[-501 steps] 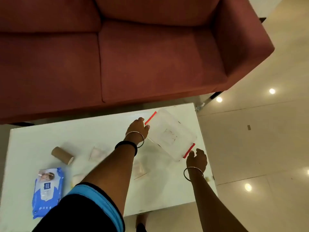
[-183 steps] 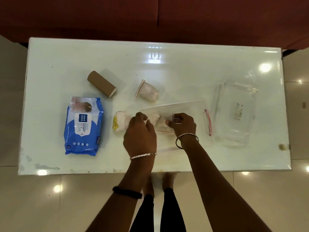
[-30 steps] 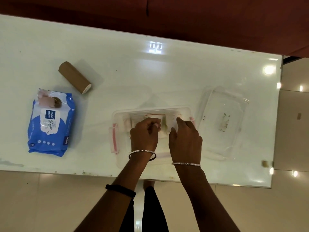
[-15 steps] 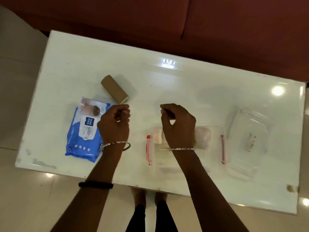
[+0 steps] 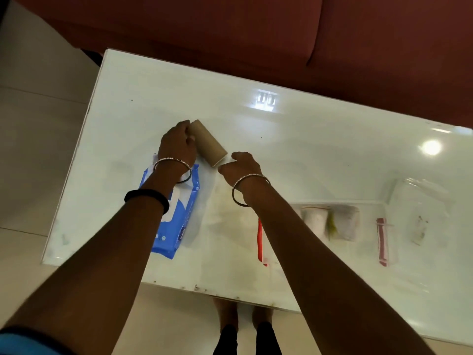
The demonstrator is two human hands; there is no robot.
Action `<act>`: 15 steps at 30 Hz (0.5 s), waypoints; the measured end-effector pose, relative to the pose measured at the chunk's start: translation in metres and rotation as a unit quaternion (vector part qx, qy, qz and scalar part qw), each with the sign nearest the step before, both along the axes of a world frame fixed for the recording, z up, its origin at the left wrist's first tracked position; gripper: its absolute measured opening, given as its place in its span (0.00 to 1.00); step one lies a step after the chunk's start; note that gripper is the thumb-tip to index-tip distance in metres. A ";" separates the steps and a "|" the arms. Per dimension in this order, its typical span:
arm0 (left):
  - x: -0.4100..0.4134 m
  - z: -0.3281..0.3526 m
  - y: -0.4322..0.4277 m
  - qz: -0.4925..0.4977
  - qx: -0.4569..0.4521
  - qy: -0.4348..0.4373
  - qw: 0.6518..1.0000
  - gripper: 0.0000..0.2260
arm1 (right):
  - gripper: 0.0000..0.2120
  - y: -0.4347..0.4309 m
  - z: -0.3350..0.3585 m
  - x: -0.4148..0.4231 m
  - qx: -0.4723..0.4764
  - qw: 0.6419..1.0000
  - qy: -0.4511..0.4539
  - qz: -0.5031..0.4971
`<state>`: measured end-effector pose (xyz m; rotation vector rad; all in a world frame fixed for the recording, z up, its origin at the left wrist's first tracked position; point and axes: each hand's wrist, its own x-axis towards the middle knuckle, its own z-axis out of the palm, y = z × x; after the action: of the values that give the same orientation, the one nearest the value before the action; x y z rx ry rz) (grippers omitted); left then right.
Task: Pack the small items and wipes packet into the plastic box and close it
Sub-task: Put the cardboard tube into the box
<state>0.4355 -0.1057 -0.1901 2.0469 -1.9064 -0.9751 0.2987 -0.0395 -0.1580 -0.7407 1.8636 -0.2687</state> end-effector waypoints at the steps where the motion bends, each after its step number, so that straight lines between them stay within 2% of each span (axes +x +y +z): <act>1: 0.001 0.000 -0.001 -0.006 -0.006 0.000 1.000 0.19 | 0.19 -0.003 0.000 0.005 0.004 1.000 -0.013 -0.008; 4: 0.004 0.005 0.008 0.014 -0.015 0.024 1.000 0.17 | 0.13 -0.005 0.007 0.014 0.006 0.998 -0.025 -0.052; 9: 0.000 0.042 0.046 0.051 -0.089 0.116 0.988 0.14 | 0.17 0.023 0.045 0.011 -0.069 0.993 -0.004 -0.099; 13: -0.014 0.085 0.097 0.100 -0.107 0.203 0.968 0.11 | 0.21 0.074 0.080 -0.004 -0.137 0.960 -0.063 -0.236; 15: -0.022 0.099 0.126 0.118 -0.086 0.240 0.960 0.10 | 0.20 0.103 0.093 -0.015 -0.145 0.949 -0.057 -0.272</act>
<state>0.4134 0.0200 -0.0909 1.6929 -1.4083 -1.0800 0.2839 0.0640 -0.0651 -0.3737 1.9077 -0.9364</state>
